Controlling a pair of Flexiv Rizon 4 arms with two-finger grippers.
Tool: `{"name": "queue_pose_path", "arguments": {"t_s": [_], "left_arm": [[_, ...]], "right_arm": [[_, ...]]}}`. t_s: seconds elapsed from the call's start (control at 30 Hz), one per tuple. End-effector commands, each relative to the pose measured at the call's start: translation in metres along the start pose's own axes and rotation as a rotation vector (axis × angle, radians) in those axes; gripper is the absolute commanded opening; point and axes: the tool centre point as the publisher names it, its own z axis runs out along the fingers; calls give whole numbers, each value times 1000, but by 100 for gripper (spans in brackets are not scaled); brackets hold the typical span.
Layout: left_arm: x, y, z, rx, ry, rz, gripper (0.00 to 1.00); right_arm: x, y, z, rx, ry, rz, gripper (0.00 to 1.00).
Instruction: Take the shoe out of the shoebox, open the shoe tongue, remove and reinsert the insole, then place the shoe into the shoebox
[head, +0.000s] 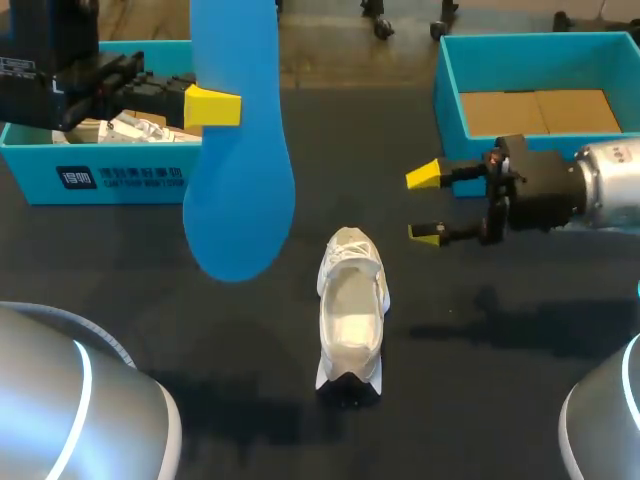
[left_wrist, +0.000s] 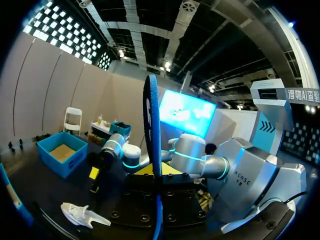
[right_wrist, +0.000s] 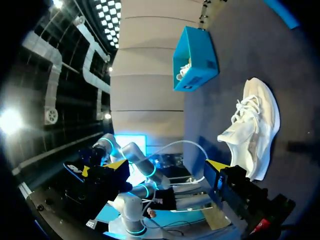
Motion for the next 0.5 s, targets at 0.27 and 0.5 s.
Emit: {"name": "queue_pose_path", "arguments": {"t_s": [0.27,0.5], "left_arm": [[-40,8,0,96,164,559,0],[-45,9,0,84,208,686,0]], "right_arm": [[26,22,31,-23,10,-4,100],[40,24,33,-17,-57,10,100]]}}
